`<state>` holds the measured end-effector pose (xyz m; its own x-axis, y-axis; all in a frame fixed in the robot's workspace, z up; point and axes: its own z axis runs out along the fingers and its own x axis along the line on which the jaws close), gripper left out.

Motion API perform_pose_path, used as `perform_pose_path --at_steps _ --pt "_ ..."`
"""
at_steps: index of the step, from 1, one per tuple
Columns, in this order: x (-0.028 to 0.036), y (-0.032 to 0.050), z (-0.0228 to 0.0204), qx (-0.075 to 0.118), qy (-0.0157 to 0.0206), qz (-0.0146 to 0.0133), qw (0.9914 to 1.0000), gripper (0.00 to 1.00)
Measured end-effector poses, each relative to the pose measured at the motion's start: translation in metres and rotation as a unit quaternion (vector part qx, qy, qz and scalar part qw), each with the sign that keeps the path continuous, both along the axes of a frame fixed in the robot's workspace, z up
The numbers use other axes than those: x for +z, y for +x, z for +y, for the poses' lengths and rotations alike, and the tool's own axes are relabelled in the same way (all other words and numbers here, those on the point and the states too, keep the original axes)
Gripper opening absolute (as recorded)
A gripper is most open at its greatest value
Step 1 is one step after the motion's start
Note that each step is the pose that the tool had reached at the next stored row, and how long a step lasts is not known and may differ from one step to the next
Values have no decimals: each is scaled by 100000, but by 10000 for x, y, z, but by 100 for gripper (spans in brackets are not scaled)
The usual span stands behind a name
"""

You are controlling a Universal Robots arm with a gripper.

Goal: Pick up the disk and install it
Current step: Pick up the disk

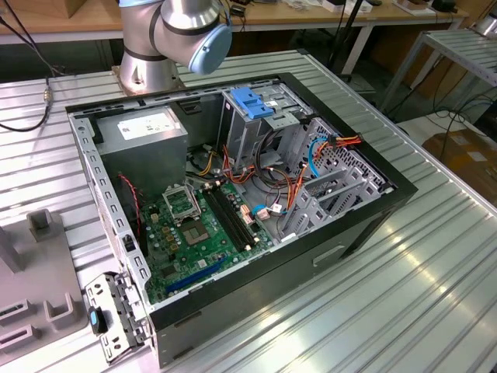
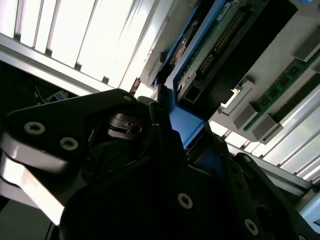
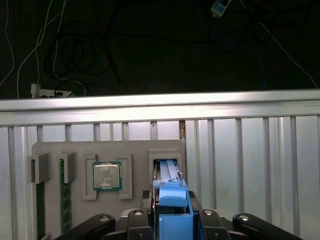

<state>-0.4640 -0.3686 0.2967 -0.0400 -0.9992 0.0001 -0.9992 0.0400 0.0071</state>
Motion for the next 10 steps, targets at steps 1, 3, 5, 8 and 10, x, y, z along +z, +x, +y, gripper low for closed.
perform_pose_path --at_steps 1,3,5,8,10 --pt "0 0 0 -1 0 0 100000 37" --pt "-2 1 1 6 4 -12 100000 37" --pt "-2 1 8 0 4 -11 100000 37" --pt "-3 2 24 1 2 -3 100000 37" --pt "-5 4 33 2 1 -1 100000 37"
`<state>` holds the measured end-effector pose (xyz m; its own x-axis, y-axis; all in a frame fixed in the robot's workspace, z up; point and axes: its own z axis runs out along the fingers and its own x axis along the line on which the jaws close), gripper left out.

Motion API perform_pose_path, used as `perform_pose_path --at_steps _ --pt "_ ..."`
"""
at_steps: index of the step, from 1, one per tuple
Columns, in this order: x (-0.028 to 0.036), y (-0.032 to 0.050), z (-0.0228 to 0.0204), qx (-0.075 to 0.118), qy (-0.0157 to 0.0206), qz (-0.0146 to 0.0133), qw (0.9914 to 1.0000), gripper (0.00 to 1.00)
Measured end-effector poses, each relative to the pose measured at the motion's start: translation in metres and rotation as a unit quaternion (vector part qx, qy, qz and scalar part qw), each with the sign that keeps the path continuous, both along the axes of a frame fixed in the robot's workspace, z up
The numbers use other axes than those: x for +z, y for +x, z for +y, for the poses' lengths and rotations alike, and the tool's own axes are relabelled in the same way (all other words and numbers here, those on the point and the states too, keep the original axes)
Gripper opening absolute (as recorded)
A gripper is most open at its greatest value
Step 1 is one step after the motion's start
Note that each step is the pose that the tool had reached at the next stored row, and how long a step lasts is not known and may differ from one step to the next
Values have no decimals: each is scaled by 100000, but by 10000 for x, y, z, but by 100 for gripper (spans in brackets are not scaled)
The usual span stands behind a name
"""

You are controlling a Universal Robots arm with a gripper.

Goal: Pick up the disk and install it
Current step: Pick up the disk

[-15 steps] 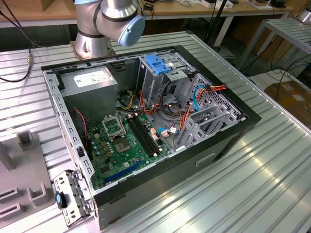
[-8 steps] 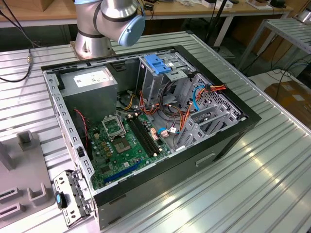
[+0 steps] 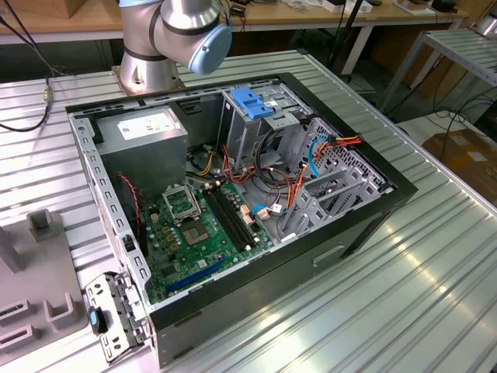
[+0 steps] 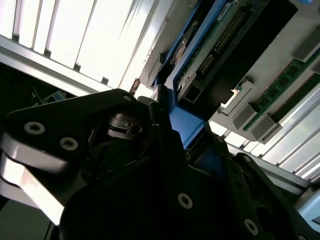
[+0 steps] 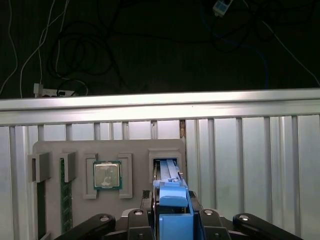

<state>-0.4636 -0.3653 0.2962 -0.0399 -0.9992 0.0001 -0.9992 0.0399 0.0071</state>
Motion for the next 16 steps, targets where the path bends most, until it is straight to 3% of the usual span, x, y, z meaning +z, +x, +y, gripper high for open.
perform_pose_path --at_steps 11,16 --pt "-1 0 1 -2 5 -12 100000 37" --pt "50 0 1 -3 2 -8 100000 37"
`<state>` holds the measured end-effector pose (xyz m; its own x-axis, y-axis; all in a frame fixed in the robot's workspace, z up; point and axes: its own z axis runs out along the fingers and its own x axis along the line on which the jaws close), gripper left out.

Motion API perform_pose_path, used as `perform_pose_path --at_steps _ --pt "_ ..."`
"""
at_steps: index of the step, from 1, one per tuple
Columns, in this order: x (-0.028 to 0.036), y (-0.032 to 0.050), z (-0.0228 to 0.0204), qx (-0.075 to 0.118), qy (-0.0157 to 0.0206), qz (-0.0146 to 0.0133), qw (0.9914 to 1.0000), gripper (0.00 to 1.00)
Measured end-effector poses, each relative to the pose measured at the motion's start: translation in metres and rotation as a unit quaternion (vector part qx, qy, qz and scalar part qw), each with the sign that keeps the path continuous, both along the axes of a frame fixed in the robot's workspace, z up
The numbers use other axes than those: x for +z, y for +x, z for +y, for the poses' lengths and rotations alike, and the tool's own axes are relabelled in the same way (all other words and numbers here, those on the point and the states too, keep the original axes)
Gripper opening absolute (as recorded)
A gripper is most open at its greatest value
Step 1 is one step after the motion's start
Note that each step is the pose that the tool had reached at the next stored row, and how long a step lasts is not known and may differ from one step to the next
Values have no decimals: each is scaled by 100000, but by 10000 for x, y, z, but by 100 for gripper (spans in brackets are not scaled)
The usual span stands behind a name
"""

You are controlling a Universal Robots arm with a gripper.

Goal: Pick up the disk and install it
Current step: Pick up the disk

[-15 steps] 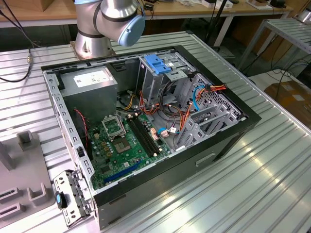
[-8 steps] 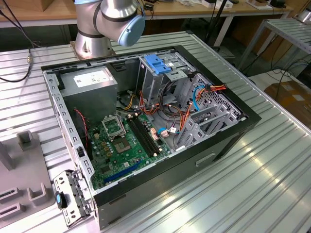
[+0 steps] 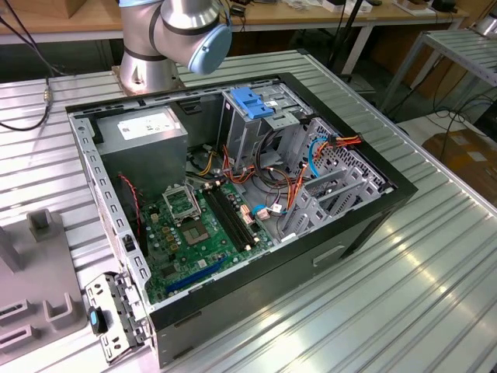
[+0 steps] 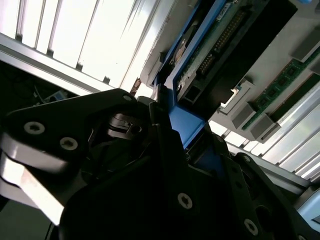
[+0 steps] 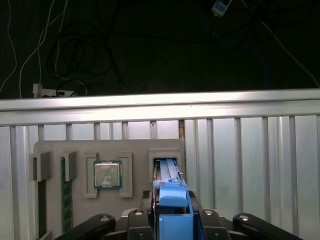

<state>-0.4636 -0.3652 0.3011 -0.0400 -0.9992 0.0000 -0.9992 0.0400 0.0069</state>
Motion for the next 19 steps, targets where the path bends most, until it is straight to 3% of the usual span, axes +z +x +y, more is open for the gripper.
perform_pose_path --at_steps 3,8,19 --pt "42 0 0 0 -4 5 100000 37" --pt "50 0 0 2 -5 1 100000 37" --pt "-69 0 0 1 -22 40 100000 37"
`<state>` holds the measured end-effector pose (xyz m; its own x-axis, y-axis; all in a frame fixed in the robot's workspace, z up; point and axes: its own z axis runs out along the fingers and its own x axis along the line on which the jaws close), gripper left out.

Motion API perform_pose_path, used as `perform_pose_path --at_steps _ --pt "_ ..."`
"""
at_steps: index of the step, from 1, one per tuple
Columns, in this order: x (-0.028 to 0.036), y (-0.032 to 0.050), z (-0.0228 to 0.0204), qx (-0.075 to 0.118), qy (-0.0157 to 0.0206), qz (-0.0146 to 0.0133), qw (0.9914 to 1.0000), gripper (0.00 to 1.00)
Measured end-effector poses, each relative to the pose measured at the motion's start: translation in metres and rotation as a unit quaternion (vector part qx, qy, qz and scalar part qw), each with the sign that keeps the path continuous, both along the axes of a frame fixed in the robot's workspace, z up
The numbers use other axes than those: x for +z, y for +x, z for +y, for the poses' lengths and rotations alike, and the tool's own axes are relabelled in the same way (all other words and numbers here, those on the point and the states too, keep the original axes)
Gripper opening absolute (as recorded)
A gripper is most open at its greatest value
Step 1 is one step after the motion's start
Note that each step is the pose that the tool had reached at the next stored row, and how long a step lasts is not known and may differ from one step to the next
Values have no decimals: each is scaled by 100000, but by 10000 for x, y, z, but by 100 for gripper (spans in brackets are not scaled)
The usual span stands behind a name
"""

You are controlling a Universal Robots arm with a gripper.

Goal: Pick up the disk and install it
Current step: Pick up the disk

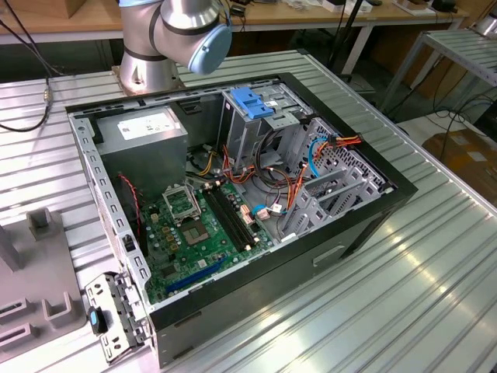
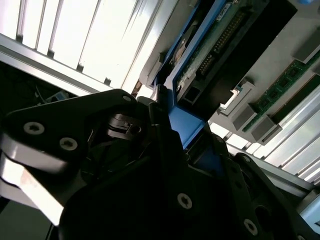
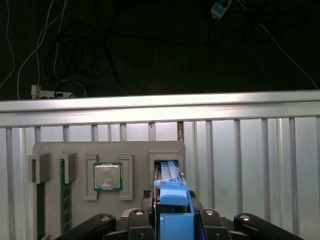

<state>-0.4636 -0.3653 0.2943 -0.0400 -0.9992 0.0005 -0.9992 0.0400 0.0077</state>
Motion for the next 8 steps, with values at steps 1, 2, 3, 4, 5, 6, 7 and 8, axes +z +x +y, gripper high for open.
perform_pose_path --at_steps 1,2,3,4,5,6,7,8 --pt "-2 0 0 1 -2 2 100000 37" --pt "-4 0 0 0 7 -14 100000 37" --pt "-9 1 0 -1 29 -75 100000 37" --pt "-10 1 0 -1 30 -76 100000 37" --pt "-9 1 0 1 26 -59 100000 37" --pt "-9 0 0 0 27 -61 100000 37" --pt "-8 0 0 0 25 -58 100000 37" --pt "-7 1 0 2 21 -48 100000 37"
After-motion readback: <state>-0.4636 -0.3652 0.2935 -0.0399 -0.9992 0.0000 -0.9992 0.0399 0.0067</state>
